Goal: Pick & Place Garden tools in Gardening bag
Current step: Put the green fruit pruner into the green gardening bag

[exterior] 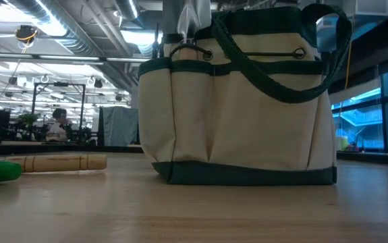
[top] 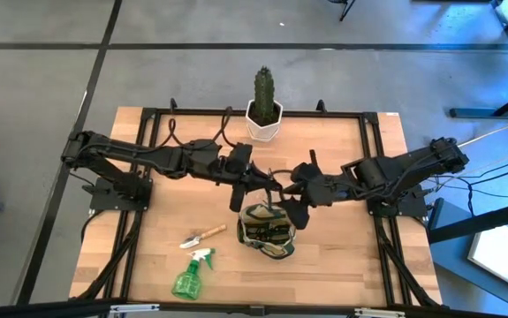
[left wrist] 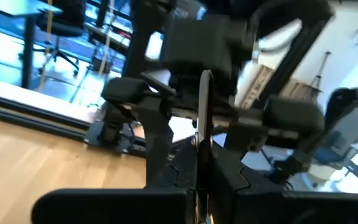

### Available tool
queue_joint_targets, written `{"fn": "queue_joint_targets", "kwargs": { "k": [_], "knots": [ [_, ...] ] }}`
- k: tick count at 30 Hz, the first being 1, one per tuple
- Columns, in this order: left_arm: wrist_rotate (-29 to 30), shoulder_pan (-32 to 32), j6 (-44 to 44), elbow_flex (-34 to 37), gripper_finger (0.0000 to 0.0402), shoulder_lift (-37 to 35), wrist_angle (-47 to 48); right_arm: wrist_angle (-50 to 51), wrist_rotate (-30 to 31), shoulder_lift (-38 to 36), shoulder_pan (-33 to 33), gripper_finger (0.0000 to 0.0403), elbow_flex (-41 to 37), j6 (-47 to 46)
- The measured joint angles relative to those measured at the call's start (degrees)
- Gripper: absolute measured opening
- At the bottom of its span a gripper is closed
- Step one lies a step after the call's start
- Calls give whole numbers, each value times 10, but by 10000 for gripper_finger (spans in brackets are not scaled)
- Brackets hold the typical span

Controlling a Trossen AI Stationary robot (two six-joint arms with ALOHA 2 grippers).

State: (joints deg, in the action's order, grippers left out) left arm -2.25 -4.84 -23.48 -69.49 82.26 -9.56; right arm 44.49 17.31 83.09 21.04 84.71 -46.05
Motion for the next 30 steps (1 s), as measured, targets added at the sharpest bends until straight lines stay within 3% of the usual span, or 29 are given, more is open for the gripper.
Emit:
{"fn": "queue_joint_targets", "kwargs": {
  "k": [7,12,20,24,30],
  "knots": [
    [-34,-5,-8,0,8,3,-24,-60,-48,0,-13,235,0,18],
    [-57,-5,-20,0,8,3,-41,-101,-122,3,-23,237,-1,31],
    [-69,2,-36,0,8,1,-48,-142,-144,7,-36,229,-1,39],
    [-70,5,-39,0,8,-1,-46,-134,-146,7,-39,196,-1,41],
    [-69,18,-42,0,8,-13,-39,-128,-154,7,-40,107,-1,48]
  ]
}}
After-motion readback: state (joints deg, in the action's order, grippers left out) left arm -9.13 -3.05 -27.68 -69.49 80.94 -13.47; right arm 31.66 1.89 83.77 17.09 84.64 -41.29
